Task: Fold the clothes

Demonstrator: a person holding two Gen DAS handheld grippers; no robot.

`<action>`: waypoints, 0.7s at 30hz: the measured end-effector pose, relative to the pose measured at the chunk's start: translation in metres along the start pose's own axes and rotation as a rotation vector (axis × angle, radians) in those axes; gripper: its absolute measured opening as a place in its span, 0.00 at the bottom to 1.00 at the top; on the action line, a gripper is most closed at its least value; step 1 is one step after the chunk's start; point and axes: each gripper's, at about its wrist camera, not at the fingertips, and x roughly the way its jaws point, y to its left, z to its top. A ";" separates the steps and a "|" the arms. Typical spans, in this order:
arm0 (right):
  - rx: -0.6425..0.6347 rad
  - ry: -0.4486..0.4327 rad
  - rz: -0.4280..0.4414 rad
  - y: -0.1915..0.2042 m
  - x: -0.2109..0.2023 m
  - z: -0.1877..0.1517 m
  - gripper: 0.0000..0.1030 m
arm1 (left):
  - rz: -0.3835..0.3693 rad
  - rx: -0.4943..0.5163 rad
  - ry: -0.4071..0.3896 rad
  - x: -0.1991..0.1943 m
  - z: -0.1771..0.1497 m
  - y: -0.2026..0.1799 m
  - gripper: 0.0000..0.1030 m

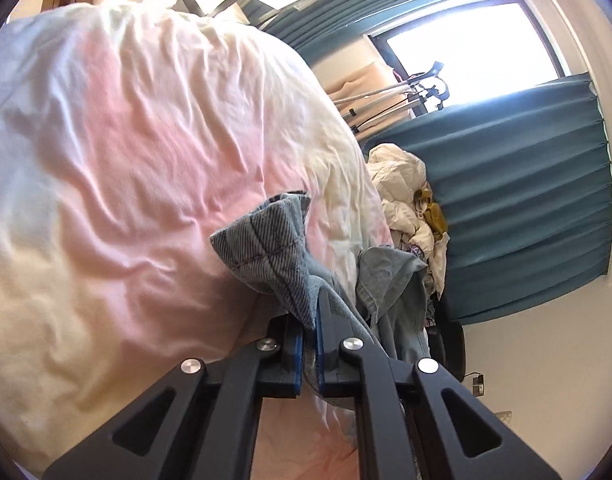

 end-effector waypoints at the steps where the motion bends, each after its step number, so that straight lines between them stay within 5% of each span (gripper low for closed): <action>1: -0.006 0.005 0.000 0.002 0.006 0.006 0.05 | -0.008 0.007 -0.017 -0.006 0.003 -0.002 0.04; 7: -0.044 0.035 -0.003 0.015 0.044 0.039 0.05 | -0.066 -0.025 -0.068 -0.022 0.018 0.000 0.04; 12: -0.075 0.066 -0.011 0.024 0.079 0.064 0.05 | -0.010 -0.038 -0.058 -0.009 0.023 0.004 0.04; 21: -0.071 0.240 -0.143 -0.022 0.211 0.045 0.05 | 0.094 0.056 -0.050 0.024 0.028 -0.007 0.04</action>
